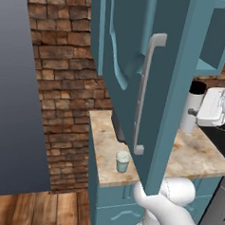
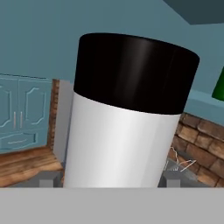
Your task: Sort all alcoholic drinks to one cabinet, and non-alcoholic drinks to the other.
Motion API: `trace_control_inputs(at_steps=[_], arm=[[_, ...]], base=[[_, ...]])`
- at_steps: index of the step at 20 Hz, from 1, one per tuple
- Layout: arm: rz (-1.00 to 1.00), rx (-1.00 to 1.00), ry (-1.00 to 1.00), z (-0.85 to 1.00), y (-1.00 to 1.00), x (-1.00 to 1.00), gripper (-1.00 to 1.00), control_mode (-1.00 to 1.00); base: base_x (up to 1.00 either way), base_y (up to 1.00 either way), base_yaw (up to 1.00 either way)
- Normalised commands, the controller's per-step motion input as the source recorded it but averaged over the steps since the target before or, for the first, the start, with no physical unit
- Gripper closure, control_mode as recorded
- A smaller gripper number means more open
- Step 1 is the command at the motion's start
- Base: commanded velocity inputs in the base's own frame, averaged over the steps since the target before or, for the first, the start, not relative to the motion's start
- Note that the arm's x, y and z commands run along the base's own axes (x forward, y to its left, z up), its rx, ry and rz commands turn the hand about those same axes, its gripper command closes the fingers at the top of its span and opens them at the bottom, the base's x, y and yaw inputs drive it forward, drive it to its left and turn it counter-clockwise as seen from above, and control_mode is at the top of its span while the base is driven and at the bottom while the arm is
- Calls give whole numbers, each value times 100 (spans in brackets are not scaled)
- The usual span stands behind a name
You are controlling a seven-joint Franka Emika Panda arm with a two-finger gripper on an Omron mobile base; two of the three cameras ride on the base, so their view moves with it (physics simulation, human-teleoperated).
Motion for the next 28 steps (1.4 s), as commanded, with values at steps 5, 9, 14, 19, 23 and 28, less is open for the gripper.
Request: trace_control_inputs(at_steps=[5, 9, 14, 19, 23, 28], arm=[[0, 0, 0, 0, 0, 0, 100, 100], [0, 0, 0, 0, 0, 0, 100, 100], [0, 0, 0, 0, 0, 0, 100, 100], [0, 0, 0, 0, 0, 0, 100, 100], [0, 0, 0, 0, 0, 0, 100, 100], [0, 0, 0, 0, 0, 0, 100, 100]], base=[[-43, 0, -3], [-82, 0, -22], [-70, 0, -24], [-24, -20, -49], [-9, -36, -64], [-12, -47, -65]])
